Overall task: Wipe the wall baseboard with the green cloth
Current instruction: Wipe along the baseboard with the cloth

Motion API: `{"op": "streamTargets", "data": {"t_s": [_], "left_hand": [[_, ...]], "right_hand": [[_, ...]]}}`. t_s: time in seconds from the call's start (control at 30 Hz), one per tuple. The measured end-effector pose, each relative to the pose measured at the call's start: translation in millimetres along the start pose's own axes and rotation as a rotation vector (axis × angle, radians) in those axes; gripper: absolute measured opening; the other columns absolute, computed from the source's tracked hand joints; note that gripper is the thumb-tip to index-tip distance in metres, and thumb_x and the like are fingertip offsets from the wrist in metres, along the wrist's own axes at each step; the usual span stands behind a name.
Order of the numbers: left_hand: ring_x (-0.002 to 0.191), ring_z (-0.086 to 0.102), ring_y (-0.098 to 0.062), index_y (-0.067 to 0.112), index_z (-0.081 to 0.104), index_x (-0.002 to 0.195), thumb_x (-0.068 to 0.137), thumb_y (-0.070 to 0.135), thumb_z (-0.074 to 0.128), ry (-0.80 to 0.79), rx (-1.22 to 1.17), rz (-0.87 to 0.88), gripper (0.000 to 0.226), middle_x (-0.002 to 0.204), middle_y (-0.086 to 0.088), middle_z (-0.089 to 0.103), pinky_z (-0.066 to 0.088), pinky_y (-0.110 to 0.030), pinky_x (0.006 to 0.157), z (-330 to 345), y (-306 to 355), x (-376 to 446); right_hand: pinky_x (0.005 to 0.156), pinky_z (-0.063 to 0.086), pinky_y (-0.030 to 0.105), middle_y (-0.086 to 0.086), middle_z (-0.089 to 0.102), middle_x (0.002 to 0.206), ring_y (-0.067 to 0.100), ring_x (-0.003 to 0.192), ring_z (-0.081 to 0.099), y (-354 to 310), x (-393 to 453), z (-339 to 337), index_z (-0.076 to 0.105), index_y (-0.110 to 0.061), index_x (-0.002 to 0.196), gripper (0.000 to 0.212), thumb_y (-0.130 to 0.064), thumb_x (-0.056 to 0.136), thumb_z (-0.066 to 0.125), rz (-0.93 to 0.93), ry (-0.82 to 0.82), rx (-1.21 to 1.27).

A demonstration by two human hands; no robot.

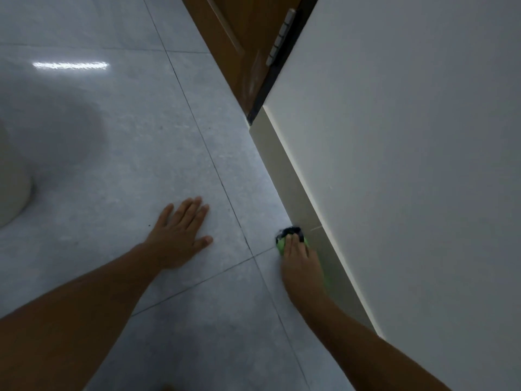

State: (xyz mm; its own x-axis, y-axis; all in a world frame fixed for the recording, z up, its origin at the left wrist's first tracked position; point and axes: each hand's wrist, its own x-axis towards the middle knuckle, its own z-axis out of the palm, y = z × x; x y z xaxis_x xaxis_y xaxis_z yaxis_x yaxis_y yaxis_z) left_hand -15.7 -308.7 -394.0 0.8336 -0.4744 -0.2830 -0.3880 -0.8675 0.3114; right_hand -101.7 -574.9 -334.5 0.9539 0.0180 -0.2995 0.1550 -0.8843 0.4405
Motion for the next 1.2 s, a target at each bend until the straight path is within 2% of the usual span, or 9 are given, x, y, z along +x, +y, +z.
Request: {"op": "streamTargets", "data": {"t_s": [0.1,0.3,0.47,0.57,0.7,0.83,0.97,1.1,1.2], "left_hand": [[0.138,-0.025,-0.011,0.020,-0.024,0.143,0.066,0.073,-0.022,0.039,0.035,0.021,0.093,0.149,0.001,-0.030,-0.018,-0.038,0.109,-2,3,2],[0.144,-0.012,-0.020,0.017,-0.014,0.145,0.075,0.065,-0.017,0.113,0.045,-0.068,0.084,0.152,-0.004,-0.020,-0.012,-0.046,0.111,7,10,-3],[0.135,0.037,-0.032,-0.001,0.045,0.135,0.089,0.038,0.026,0.293,-0.076,-0.128,0.063,0.145,-0.018,0.040,0.005,-0.053,0.110,33,66,-33],[0.136,0.034,-0.029,0.003,0.042,0.137,0.096,0.040,0.019,0.274,-0.080,-0.057,0.059,0.145,-0.017,0.039,0.012,-0.054,0.111,55,95,-61],[0.138,0.032,-0.026,0.004,0.039,0.139,0.097,0.044,0.011,0.248,-0.031,-0.056,0.064,0.147,-0.014,0.038,0.009,-0.050,0.113,56,85,-57],[0.139,0.030,-0.028,0.004,0.032,0.142,0.095,0.048,0.001,0.128,-0.035,-0.060,0.072,0.150,-0.015,0.031,0.004,-0.046,0.113,56,91,-58],[0.145,-0.012,-0.024,0.010,-0.010,0.147,0.093,0.045,-0.002,-0.016,0.037,-0.175,0.065,0.155,-0.010,-0.018,-0.005,-0.047,0.115,38,115,-62],[0.144,-0.012,-0.027,0.007,-0.010,0.146,0.085,0.051,-0.006,0.014,-0.031,-0.198,0.076,0.155,-0.013,-0.015,-0.003,-0.049,0.114,36,127,-73],[0.143,0.014,-0.031,0.002,0.017,0.144,0.089,0.053,0.013,0.098,-0.071,-0.144,0.076,0.154,-0.019,0.020,0.010,-0.051,0.114,53,123,-90]], "right_hand": [[0.056,0.055,0.039,0.025,0.069,0.102,0.033,0.081,0.070,22,-85,29,0.052,0.009,0.115,0.047,0.000,0.069,0.050,0.005,-0.115,0.004],[0.061,0.053,0.041,0.029,0.067,0.100,0.038,0.077,0.066,9,-90,38,0.054,0.012,0.113,0.050,-0.003,0.075,0.026,0.217,-0.226,0.083],[0.090,0.044,0.032,0.011,0.054,0.128,0.025,0.111,0.051,-4,-15,-14,0.038,-0.009,0.133,0.038,-0.008,0.095,0.040,0.213,0.000,0.338],[0.102,0.037,0.041,0.015,0.023,0.153,0.031,0.130,0.036,-11,48,-30,0.016,-0.010,0.147,0.064,0.000,0.090,0.044,0.090,0.134,0.420],[0.115,0.014,0.049,0.018,0.006,0.157,0.036,0.141,0.016,-25,79,-26,0.007,-0.008,0.148,0.063,-0.002,0.092,0.034,0.005,0.117,0.220],[0.093,0.046,0.043,0.027,0.022,0.151,0.036,0.131,0.037,-13,9,18,0.007,0.002,0.146,0.064,-0.008,0.091,0.039,0.087,-0.009,0.113],[0.049,0.054,0.036,0.028,0.063,0.115,0.032,0.084,0.068,21,-111,60,0.039,0.007,0.130,0.061,-0.001,0.071,0.050,0.074,-0.145,0.164],[0.047,0.052,0.034,0.023,0.068,0.109,0.030,0.077,0.070,41,-173,69,0.044,0.001,0.120,0.049,-0.003,0.072,0.031,0.114,-0.099,0.113],[0.053,0.053,0.037,0.025,0.066,0.110,0.035,0.082,0.068,31,-157,57,0.047,0.003,0.120,0.048,0.000,0.073,0.040,0.103,-0.066,0.130]]}}
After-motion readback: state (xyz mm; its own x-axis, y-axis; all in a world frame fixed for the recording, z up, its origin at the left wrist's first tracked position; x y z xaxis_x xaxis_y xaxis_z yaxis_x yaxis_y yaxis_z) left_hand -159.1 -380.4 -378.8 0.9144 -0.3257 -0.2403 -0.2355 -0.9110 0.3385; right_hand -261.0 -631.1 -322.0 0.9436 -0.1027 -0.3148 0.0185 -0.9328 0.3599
